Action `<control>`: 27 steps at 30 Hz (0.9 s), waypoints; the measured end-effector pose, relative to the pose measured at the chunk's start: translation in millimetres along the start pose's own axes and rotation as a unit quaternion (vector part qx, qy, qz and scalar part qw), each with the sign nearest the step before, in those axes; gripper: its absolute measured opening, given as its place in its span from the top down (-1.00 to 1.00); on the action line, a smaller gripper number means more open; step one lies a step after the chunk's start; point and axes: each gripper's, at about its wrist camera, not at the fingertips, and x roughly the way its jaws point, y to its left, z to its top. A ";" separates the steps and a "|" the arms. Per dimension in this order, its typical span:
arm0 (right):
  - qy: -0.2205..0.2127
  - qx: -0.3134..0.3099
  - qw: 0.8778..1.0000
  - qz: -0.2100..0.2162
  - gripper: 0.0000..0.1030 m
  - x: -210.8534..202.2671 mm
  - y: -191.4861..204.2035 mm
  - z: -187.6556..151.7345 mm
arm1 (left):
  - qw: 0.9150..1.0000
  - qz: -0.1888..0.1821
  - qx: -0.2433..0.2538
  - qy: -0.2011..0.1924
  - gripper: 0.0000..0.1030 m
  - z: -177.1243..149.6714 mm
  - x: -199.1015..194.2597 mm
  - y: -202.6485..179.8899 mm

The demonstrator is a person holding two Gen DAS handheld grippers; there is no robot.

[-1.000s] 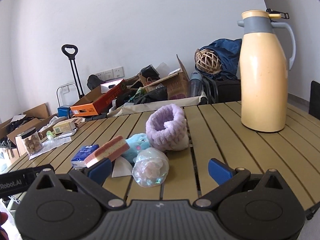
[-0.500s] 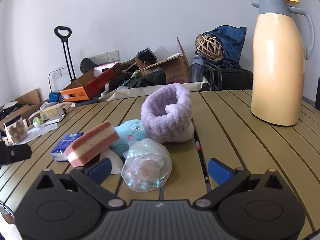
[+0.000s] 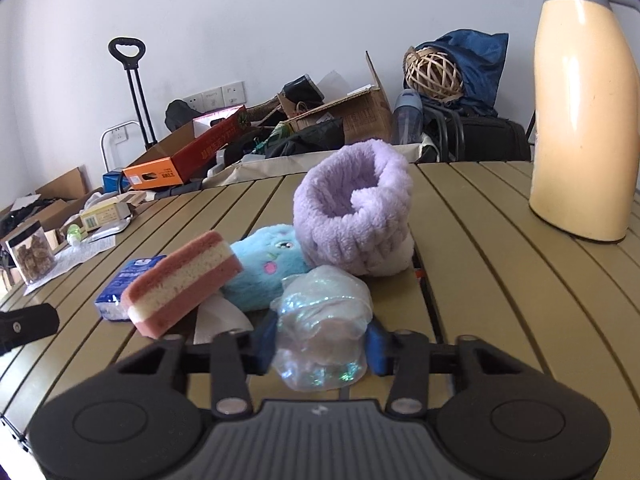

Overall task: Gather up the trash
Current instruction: 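Grasp the clear plastic bag with right gripper while left gripper grasps the pink sponge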

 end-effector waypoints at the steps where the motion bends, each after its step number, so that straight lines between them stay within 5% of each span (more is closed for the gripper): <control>1: -0.002 0.000 1.000 0.002 0.26 -0.7 -0.3 -0.2 | 1.000 0.000 0.001 -0.001 -1.00 -0.4 -0.2 0.0; 16: -0.049 0.030 0.998 -0.011 0.35 -32.4 -31.9 4.6 | 0.999 -0.024 0.021 -0.032 -1.00 1.7 -7.5 -38.3; 27: -0.064 0.056 0.995 -0.045 0.35 -51.4 -73.7 2.8 | 0.993 -0.036 0.097 -0.060 -1.00 -8.7 0.6 -103.3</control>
